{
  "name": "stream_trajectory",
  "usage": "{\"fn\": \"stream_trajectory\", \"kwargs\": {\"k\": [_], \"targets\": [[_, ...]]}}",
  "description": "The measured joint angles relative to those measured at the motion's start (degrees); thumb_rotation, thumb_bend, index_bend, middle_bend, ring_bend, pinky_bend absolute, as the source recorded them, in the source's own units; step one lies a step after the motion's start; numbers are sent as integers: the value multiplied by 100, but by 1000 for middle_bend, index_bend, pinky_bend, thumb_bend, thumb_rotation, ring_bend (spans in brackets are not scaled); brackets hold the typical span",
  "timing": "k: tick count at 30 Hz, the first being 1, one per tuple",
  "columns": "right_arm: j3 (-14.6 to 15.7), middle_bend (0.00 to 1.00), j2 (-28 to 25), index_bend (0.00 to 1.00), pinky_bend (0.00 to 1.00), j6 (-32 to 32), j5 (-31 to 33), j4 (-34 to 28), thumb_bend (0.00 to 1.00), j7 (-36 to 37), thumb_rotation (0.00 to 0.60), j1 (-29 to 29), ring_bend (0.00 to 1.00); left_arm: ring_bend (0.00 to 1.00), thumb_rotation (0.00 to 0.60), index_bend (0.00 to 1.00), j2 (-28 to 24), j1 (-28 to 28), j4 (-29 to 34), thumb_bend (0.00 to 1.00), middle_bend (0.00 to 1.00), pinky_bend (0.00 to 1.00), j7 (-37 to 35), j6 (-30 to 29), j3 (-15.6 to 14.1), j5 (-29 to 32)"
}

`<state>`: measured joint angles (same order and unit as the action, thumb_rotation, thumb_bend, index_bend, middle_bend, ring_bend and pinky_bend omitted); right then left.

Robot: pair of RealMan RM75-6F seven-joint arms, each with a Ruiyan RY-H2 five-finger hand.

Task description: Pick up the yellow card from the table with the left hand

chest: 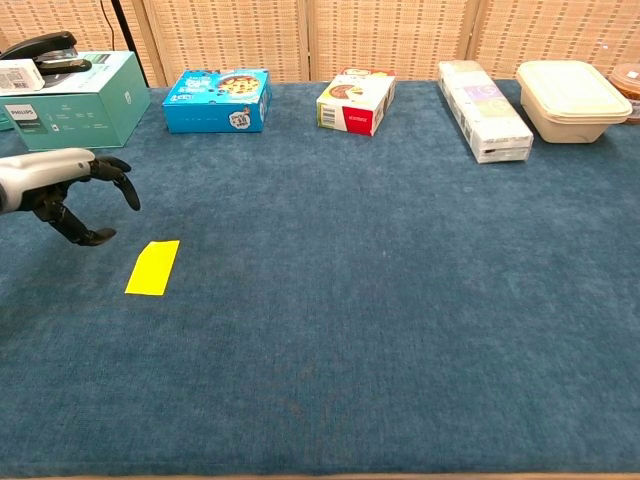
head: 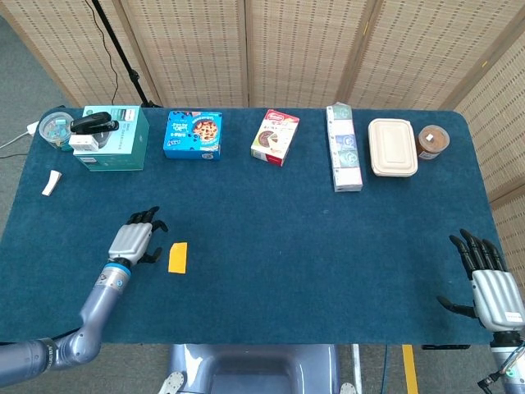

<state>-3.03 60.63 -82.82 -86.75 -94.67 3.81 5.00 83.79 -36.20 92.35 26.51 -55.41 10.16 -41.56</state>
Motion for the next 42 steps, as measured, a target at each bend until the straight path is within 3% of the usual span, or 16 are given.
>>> {"fn": "stream_trajectory", "kwargs": {"k": [12,42], "targets": [[7,0,-2,0,0,23,-11,8,0,56,600,22,0,0,600,350,295,-255,-197,410,0,0,253,-36,-121,409],[30,0,-26,0,0,75,-14,0,0,202,600,48,0,0,600,359,547,-397,-220,411,0,0,479,-263,-364,470]]}}
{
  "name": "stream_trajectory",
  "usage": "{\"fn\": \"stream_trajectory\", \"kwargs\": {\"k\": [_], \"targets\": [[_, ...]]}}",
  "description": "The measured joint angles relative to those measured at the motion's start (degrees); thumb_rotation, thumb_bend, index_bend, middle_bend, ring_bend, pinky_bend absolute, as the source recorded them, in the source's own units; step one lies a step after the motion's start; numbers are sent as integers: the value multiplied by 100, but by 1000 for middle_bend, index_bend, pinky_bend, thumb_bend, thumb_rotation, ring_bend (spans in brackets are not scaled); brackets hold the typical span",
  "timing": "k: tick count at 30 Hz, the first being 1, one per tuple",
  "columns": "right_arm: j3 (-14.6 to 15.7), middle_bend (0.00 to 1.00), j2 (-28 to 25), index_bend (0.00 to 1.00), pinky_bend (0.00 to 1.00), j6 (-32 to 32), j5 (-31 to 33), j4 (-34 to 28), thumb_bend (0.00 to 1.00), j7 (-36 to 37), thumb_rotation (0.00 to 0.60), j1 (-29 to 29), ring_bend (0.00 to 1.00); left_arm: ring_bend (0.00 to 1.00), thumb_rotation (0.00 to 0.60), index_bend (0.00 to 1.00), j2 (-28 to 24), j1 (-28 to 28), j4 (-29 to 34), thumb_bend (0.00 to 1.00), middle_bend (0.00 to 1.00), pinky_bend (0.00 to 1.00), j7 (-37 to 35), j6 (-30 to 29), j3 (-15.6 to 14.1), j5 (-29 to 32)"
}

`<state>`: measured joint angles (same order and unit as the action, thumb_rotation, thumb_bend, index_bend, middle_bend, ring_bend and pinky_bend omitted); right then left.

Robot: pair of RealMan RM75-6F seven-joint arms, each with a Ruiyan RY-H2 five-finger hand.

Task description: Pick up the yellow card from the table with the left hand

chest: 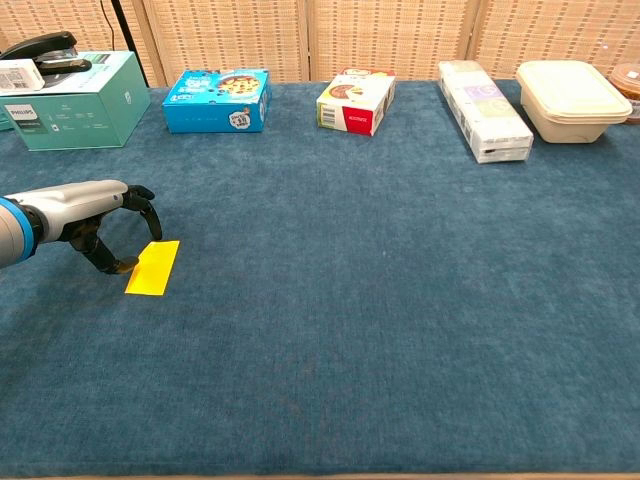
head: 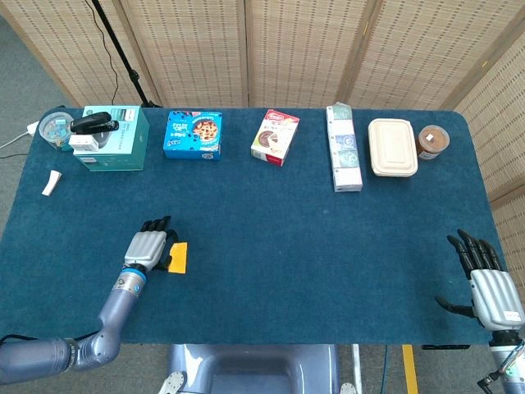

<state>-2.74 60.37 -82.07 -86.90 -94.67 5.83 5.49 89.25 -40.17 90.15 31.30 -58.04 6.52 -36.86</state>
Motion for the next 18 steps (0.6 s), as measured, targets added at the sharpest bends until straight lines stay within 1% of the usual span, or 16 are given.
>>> {"fn": "stream_trajectory", "kwargs": {"k": [9,18], "targets": [[6,0,0,0,0,20,6,-3,0,12,600,8,0,0,600,359,-64,56,146,411,0,0,-88,-40,-85,-205],[9,0,0,0,0,31,14,-8,0,20,600,13,0,0,600,360,-44,43,102,410,0,0,-73,-29,-85,-143]]}}
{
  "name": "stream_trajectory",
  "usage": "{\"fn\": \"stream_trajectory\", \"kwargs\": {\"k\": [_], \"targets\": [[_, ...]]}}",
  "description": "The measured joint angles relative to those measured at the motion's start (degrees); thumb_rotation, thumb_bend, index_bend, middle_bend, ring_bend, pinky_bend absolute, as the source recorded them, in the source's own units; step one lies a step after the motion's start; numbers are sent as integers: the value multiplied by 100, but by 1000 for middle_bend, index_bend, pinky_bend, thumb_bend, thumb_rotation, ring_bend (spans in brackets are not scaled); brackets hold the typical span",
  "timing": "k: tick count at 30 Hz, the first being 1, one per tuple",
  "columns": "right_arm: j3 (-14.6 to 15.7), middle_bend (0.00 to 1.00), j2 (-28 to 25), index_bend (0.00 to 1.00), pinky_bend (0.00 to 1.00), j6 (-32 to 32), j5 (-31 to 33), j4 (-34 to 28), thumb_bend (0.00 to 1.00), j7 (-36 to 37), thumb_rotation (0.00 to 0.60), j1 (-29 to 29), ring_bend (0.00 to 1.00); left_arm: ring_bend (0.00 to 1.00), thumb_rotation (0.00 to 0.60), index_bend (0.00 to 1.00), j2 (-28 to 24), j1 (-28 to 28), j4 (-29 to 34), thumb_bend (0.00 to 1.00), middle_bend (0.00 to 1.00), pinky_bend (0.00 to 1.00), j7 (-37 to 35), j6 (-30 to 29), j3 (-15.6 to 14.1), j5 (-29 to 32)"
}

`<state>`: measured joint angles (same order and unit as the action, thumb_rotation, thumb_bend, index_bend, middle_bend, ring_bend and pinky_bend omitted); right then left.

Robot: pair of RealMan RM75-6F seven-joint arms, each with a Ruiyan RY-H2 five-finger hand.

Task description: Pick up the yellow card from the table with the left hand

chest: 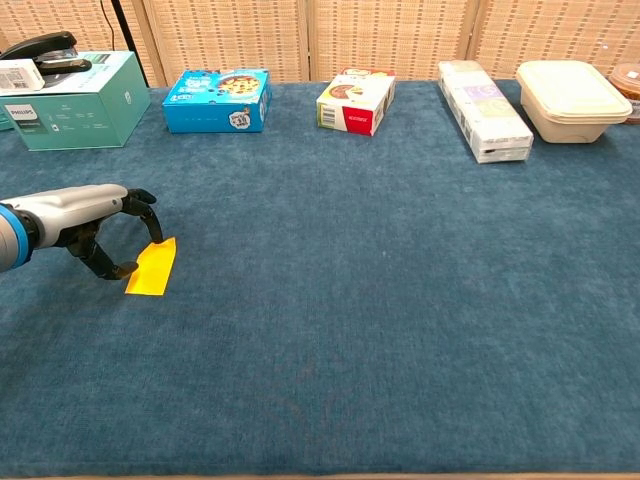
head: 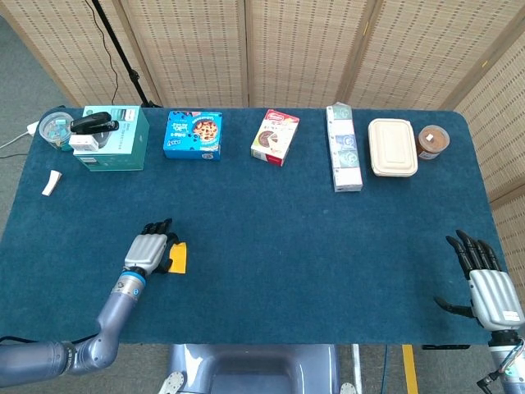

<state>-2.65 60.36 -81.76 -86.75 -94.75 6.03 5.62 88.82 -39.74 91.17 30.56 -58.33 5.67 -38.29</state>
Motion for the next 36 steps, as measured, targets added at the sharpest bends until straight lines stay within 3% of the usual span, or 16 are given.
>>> {"fn": "stream_trajectory", "kwargs": {"k": [16,36], "targets": [[5,0,7,0,0,7,-2,8,0,28,600,7,0,0,600,458,126,-29,-118,414,0,0,-45,17,30,-11],[8,0,1,0,0,6,-8,8,0,58,600,11,0,0,600,463,430,-58,-497,450,0,0,33,-145,53,-227]]}}
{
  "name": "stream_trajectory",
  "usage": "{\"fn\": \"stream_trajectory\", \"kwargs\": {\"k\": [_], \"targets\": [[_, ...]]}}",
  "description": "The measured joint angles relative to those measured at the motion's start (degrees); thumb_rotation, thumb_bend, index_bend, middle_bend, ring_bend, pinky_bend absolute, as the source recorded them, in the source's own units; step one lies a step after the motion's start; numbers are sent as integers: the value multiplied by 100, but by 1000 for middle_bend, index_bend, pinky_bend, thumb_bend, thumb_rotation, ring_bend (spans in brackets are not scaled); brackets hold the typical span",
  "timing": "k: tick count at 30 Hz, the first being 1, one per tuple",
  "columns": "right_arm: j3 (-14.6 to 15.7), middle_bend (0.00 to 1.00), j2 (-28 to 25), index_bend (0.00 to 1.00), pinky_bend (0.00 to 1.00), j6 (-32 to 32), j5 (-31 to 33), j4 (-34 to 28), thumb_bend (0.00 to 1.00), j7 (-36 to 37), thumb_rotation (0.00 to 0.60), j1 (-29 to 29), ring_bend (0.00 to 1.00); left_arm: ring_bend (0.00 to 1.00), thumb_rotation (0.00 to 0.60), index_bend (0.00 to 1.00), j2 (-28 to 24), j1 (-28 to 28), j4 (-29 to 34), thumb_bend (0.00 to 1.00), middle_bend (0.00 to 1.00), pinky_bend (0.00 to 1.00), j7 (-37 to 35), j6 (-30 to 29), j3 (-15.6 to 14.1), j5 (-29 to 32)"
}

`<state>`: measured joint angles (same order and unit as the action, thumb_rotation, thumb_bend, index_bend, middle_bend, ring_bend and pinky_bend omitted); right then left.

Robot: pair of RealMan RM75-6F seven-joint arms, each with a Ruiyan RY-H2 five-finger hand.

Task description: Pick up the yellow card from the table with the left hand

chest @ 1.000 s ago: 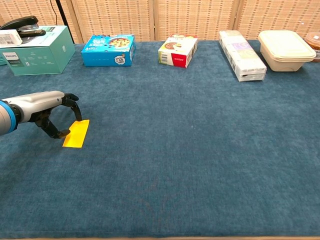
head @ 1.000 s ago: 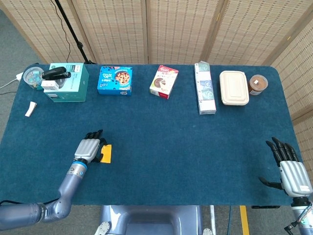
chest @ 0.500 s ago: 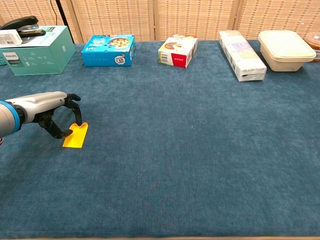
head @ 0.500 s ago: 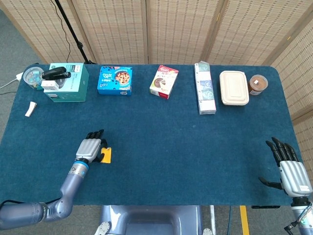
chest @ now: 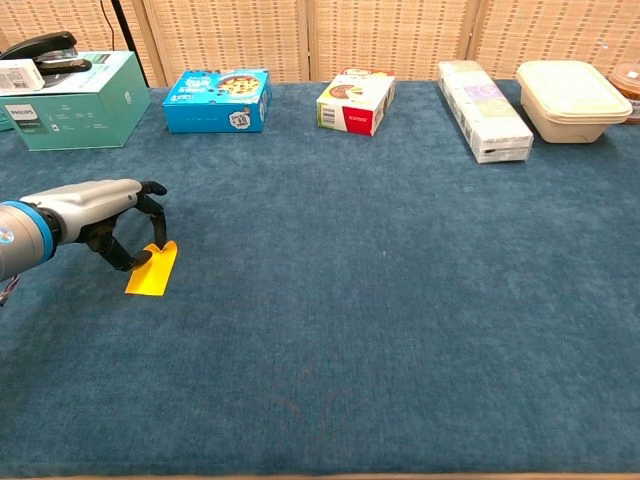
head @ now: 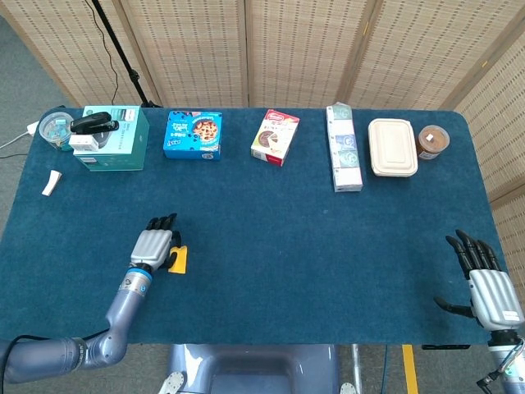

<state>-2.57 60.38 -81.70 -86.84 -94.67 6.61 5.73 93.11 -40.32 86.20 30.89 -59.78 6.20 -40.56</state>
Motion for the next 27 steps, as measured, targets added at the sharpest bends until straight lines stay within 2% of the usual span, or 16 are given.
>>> {"fn": "stream_trajectory", "kwargs": {"k": [12,27], "targets": [[4,0,0,0,0,1,-15,7,0,30,600,6,0,0,600,487,212,33,-233,456,0,0,96,-138,25,-102],[10,0,-5,0,0,15,-17,11,0,96,600,12,0,0,600,609,389,93,-430,472,0,0,149,-174,97,-170]]}}
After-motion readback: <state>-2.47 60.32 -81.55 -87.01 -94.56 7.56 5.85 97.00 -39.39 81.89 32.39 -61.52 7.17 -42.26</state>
